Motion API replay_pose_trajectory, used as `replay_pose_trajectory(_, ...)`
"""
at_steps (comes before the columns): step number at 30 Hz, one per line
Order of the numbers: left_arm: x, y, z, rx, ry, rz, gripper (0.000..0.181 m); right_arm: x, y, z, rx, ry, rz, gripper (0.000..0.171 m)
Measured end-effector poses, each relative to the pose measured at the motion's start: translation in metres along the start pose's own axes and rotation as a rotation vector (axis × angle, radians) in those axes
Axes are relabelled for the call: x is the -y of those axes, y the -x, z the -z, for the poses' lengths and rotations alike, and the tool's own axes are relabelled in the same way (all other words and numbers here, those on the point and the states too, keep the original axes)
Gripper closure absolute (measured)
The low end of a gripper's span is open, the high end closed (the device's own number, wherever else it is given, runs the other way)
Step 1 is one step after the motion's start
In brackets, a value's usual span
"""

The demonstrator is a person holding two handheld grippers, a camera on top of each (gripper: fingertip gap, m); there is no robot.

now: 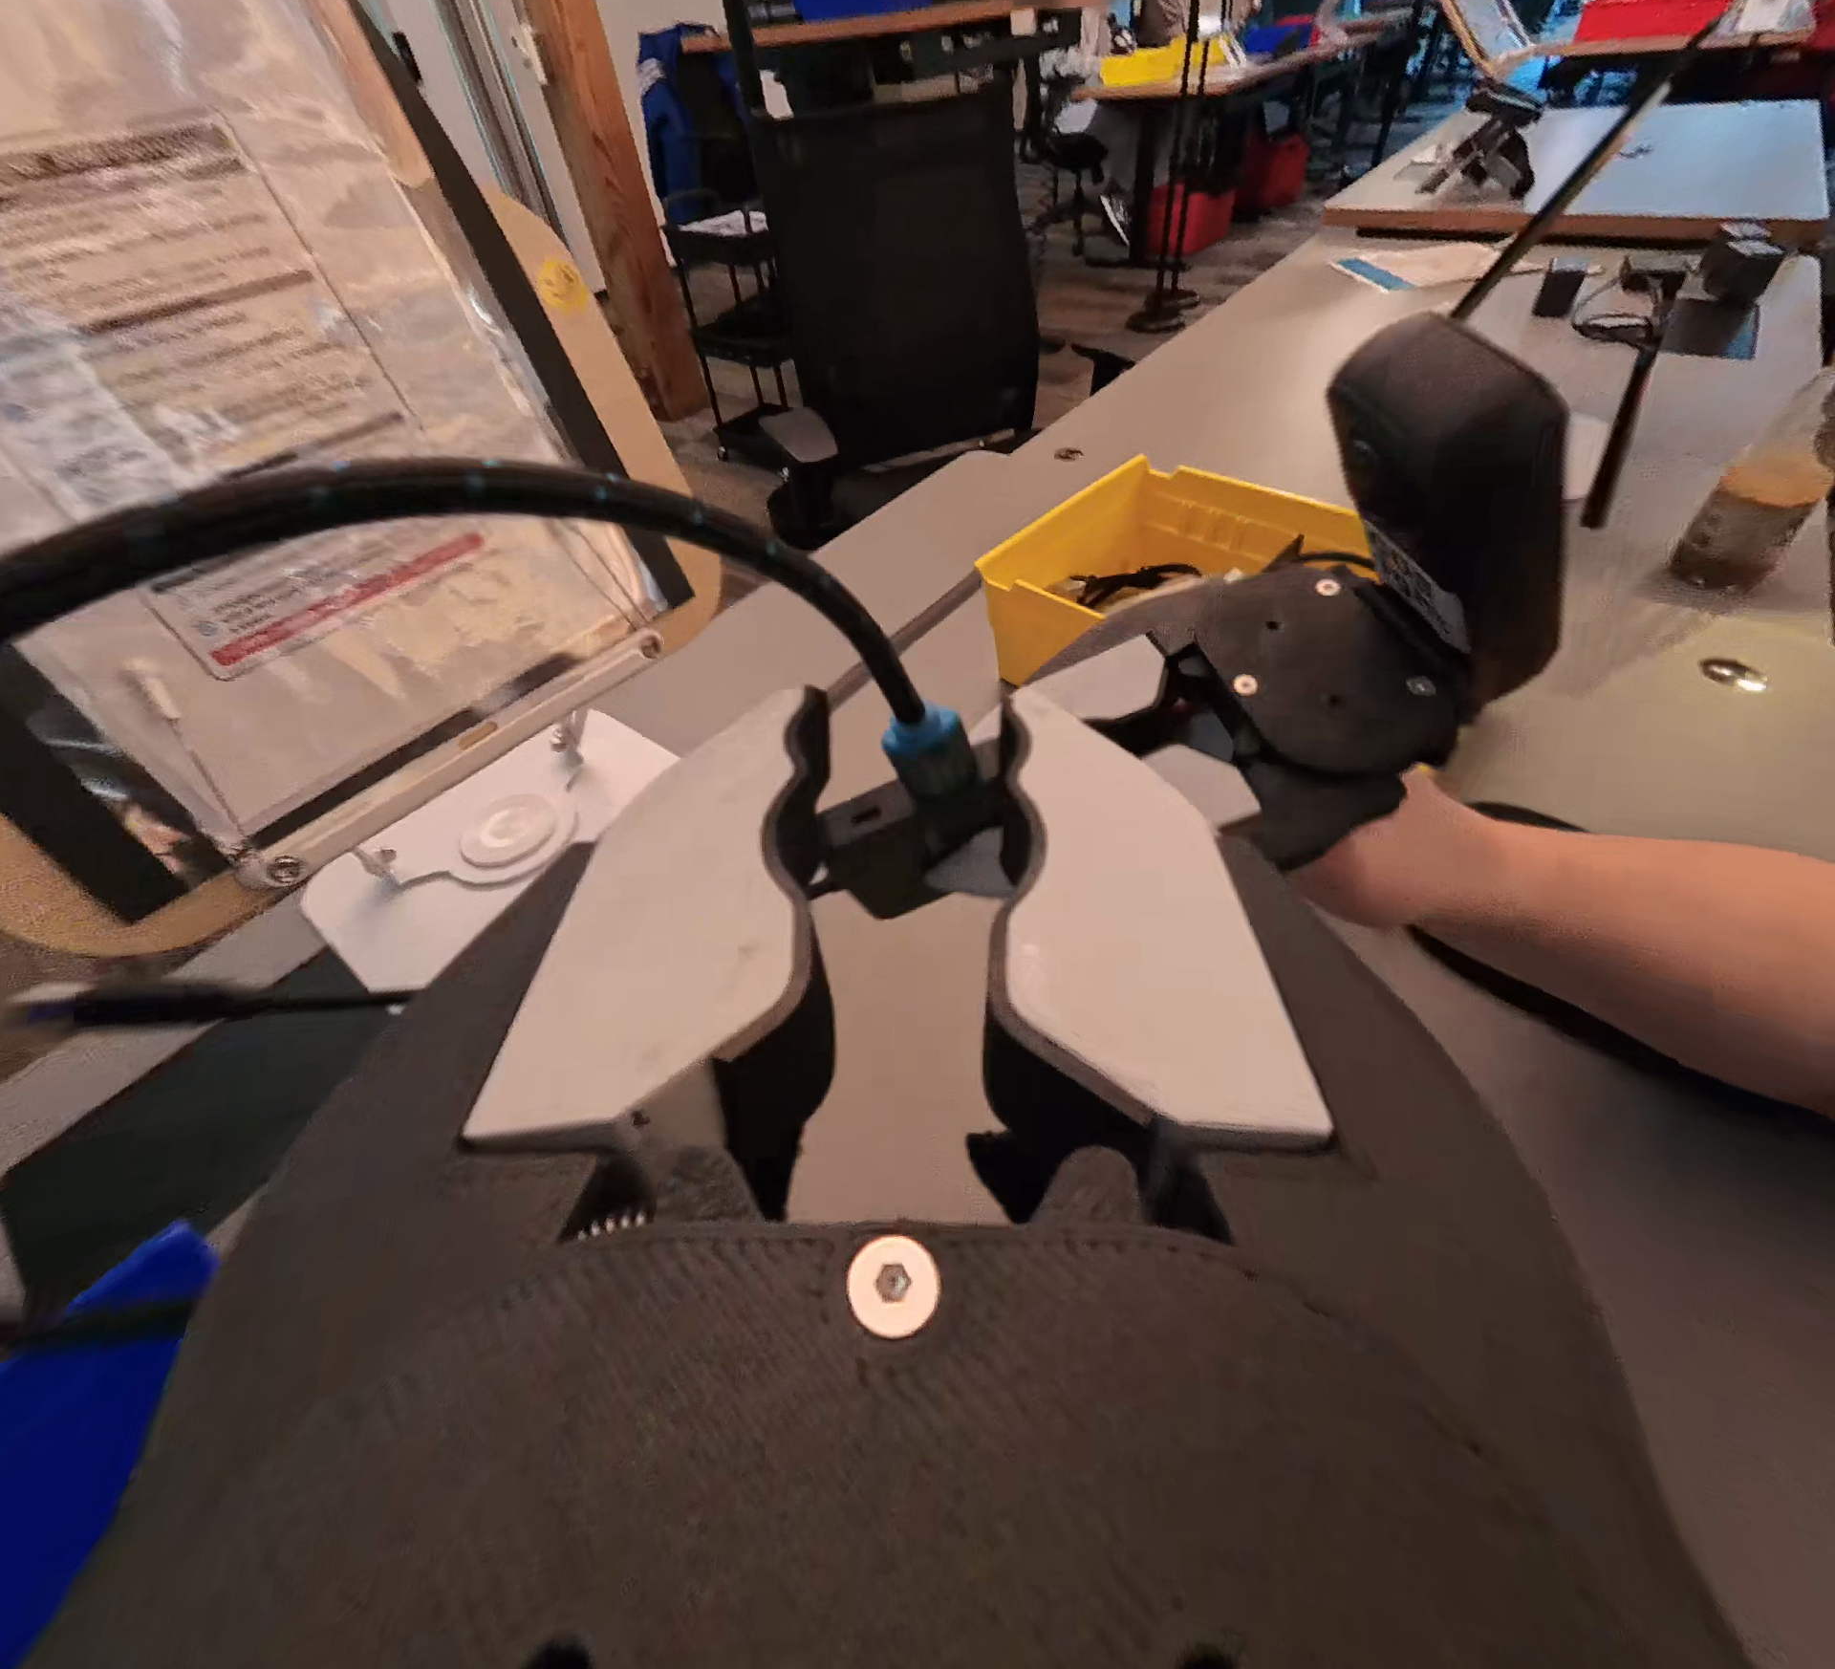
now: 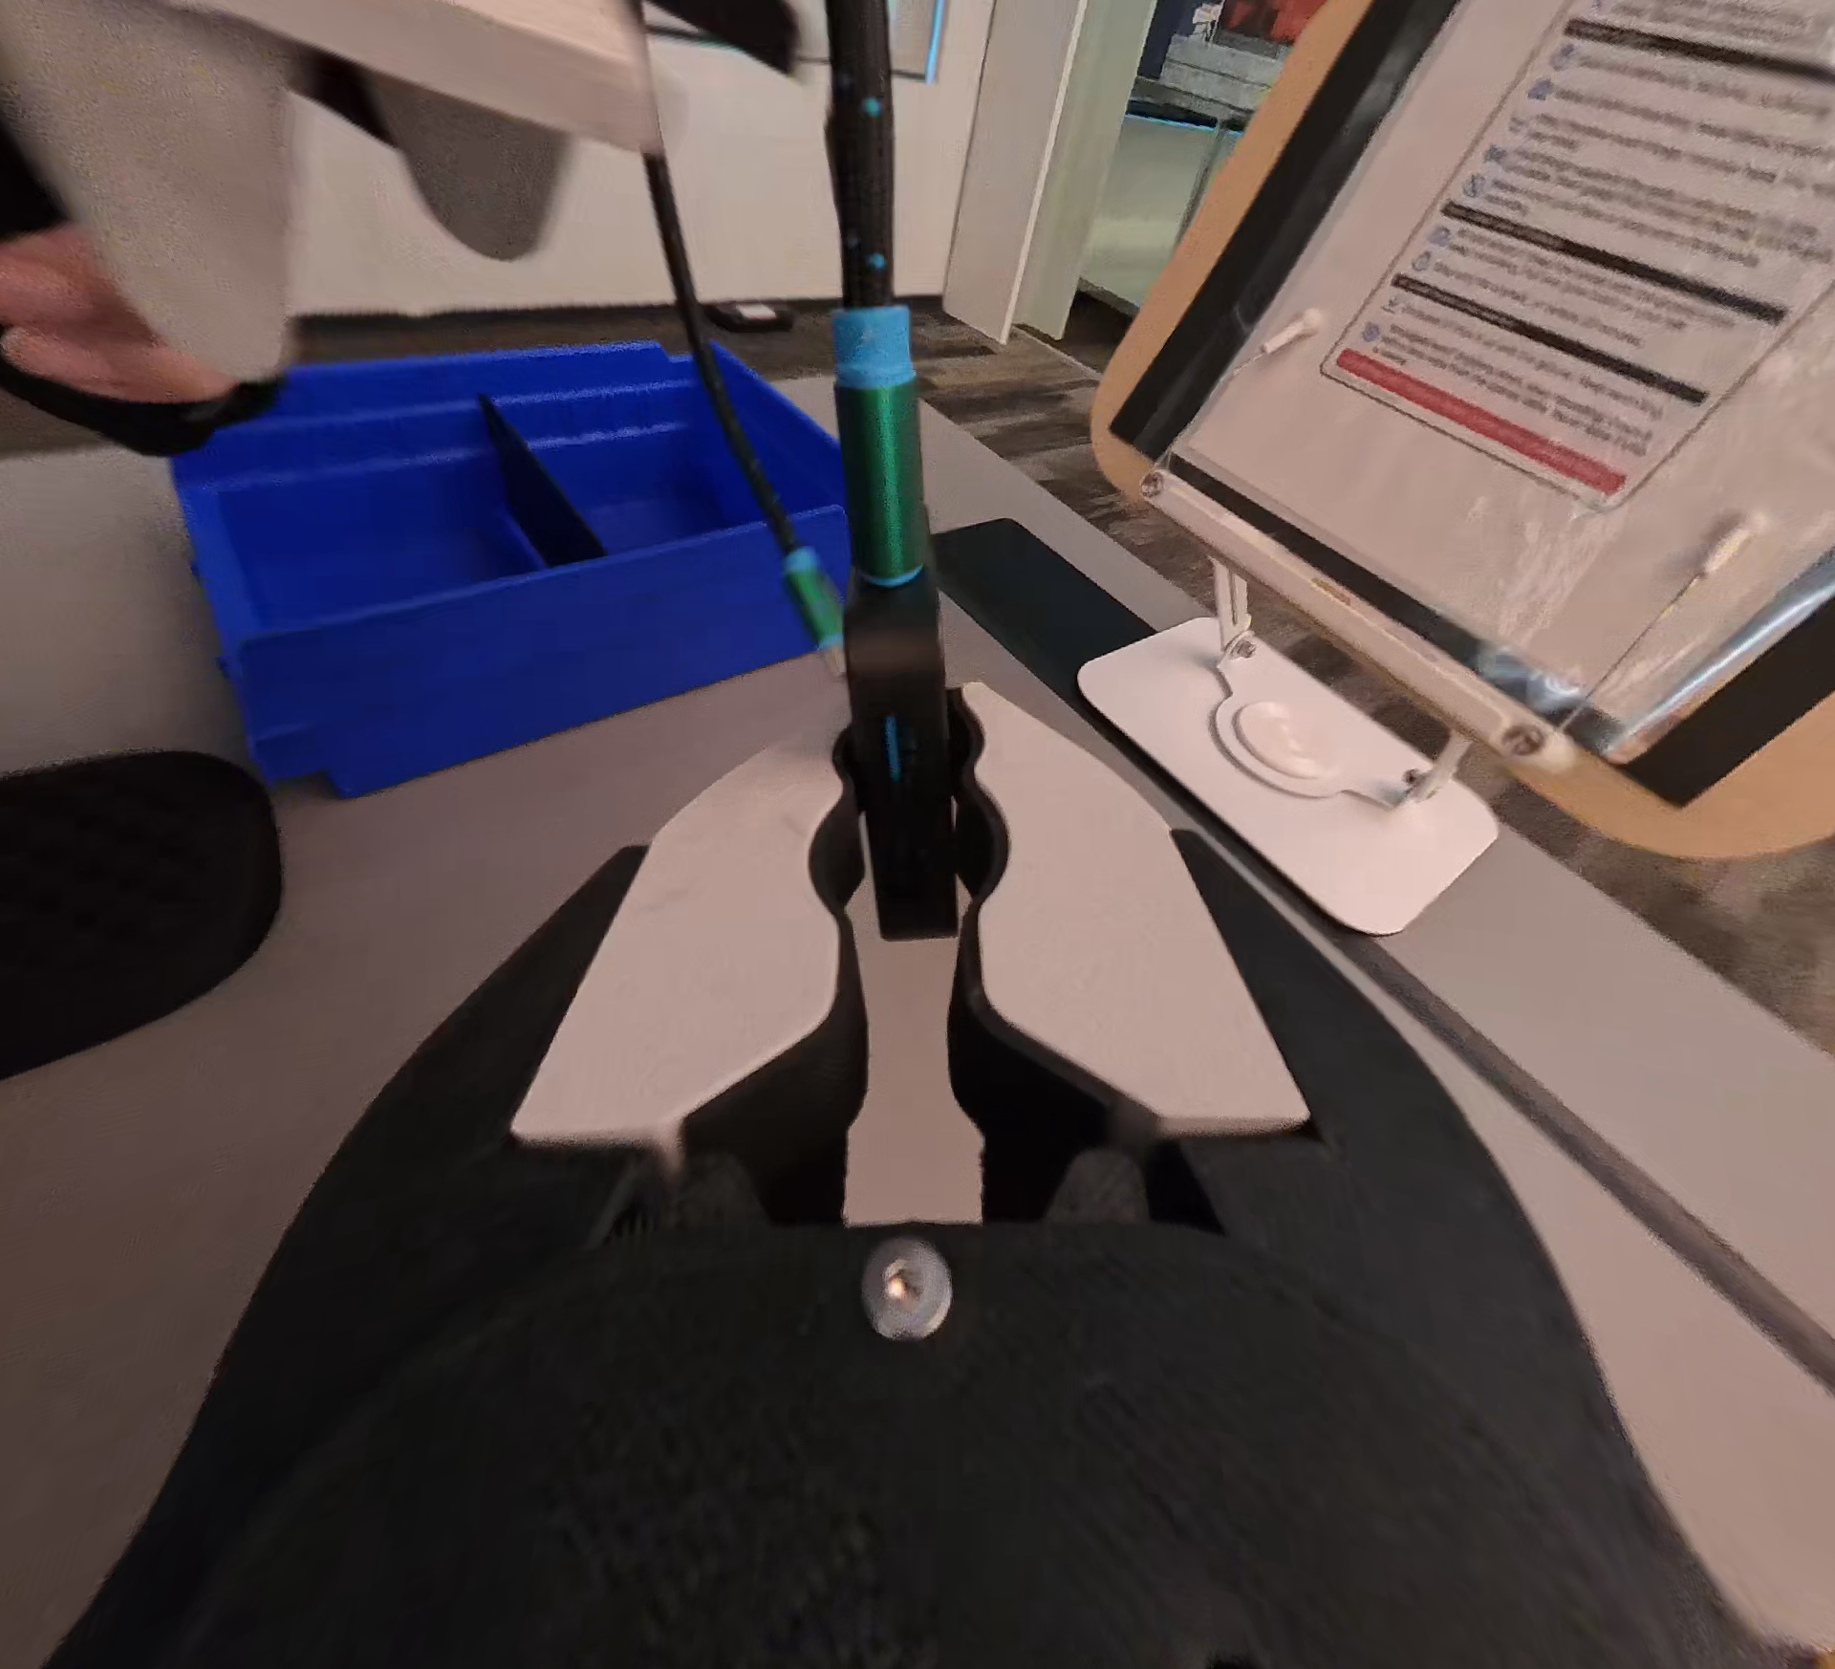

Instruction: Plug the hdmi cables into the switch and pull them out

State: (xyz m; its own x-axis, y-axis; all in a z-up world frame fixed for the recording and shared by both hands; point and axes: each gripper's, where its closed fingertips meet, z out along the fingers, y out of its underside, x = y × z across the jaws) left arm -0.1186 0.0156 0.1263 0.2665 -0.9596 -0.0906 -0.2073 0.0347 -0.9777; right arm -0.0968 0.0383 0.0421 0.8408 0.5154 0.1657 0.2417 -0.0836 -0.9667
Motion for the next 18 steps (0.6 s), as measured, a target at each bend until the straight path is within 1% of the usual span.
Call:
replay_pose_trajectory(2, 0.007, 0.005, 0.011, 0.032, -0.023, -0.018, 0.138, 0.0, -0.014, 0.006, 0.036, -0.038, -0.113, 0.157)
replay_pose_trajectory(3, 0.01, 0.008, 0.018, 0.047, -0.035, -0.029, 0.138, 0.0, -0.022, 0.008, 0.066, -0.065, -0.196, 0.157)
replay_pose_trajectory(5, 0.014, 0.013, 0.029, 0.046, -0.063, -0.032, 0.144, -0.004, -0.041, 0.013, 0.127, -0.133, -0.377, 0.157)
replay_pose_trajectory(9, 0.0, 0.004, 0.033, -0.138, -0.002, 0.068, 0.146, -0.022, -0.073, 0.019, 0.21, -0.226, -0.708, 0.157)
replay_pose_trajectory(12, -0.009, 0.025, 0.027, -0.116, 0.013, 0.173, 0.148, -0.02, -0.084, 0.026, 0.317, -0.334, -0.915, 0.156)
replay_pose_trajectory(13, -0.012, 0.03, 0.026, -0.118, 0.02, 0.211, 0.153, -0.018, -0.086, 0.029, 0.349, -0.368, -0.963, 0.156)
replay_pose_trajectory(14, -0.015, 0.029, 0.025, -0.152, 0.031, 0.253, 0.16, -0.014, -0.087, 0.032, 0.38, -0.404, -1.003, 0.156)
replay_pose_trajectory(15, -0.018, 0.022, 0.023, -0.221, 0.046, 0.3, 0.161, -0.01, -0.089, 0.035, 0.412, -0.444, -1.036, 0.156)
replay_pose_trajectory(17, -0.026, -0.006, 0.018, -0.408, 0.103, 0.372, 0.16, 0.0, -0.09, 0.043, 0.466, -0.521, -1.081, 0.156)
replay_pose_trajectory(18, -0.032, -0.019, 0.012, -0.476, 0.141, 0.389, 0.158, 0.005, -0.09, 0.047, 0.487, -0.56, -1.095, 0.157)
